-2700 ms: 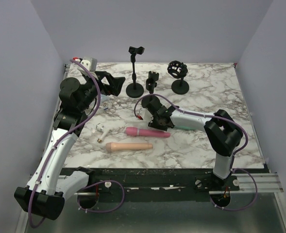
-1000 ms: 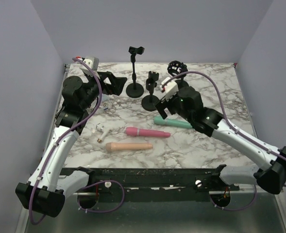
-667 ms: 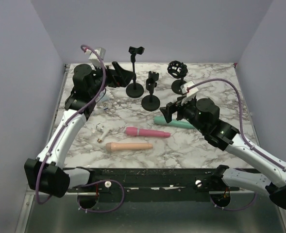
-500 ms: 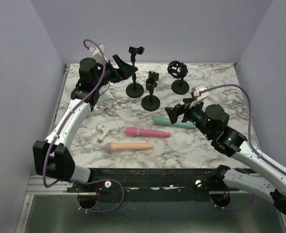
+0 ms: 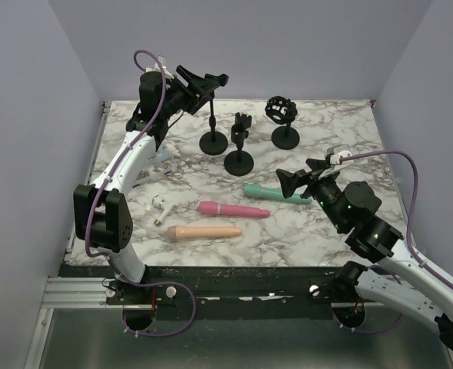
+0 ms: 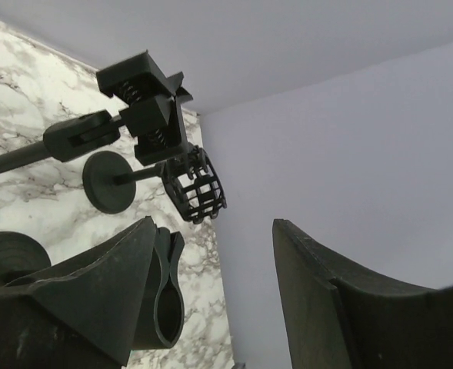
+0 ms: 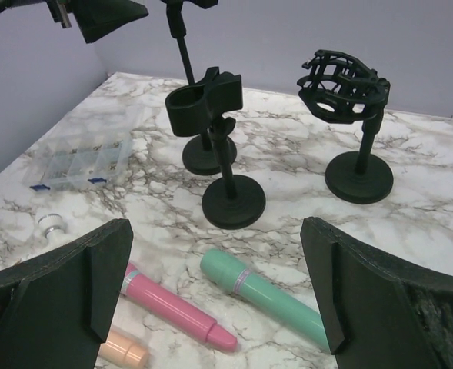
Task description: Remove the microphone from the stand
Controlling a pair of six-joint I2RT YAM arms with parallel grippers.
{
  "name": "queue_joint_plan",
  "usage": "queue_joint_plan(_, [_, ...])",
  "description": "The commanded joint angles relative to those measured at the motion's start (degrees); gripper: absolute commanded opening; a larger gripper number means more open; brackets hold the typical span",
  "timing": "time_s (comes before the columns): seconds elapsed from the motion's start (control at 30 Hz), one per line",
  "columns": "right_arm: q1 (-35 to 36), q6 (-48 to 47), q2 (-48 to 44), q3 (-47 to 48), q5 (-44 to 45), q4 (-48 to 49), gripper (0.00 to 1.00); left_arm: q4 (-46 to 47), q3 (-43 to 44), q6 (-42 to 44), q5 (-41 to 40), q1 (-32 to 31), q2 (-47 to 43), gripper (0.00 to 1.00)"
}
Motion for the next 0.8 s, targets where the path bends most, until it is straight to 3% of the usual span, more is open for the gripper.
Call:
queue_joint_plan(0.0, [0.26, 0.04, -1.01, -0.93, 1.32, 3.2, 1.0, -4.56, 6.12, -2.21, -5.41, 0.28, 2.18, 0.63])
queue_joint_plan(0.33, [0.25, 0.0, -0.9, -1.51, 1.86, 3.67, 1.0, -16.74, 14.59, -4.16, -7.92, 0.29, 8.48, 0.54])
queue_joint_plan(0.77, [0.25, -0.39, -0.52, -1.36, 2.41, 3.92, 1.0, -12.05, 14.2, -5.87, -6.93, 0.16, 11.75, 0.58])
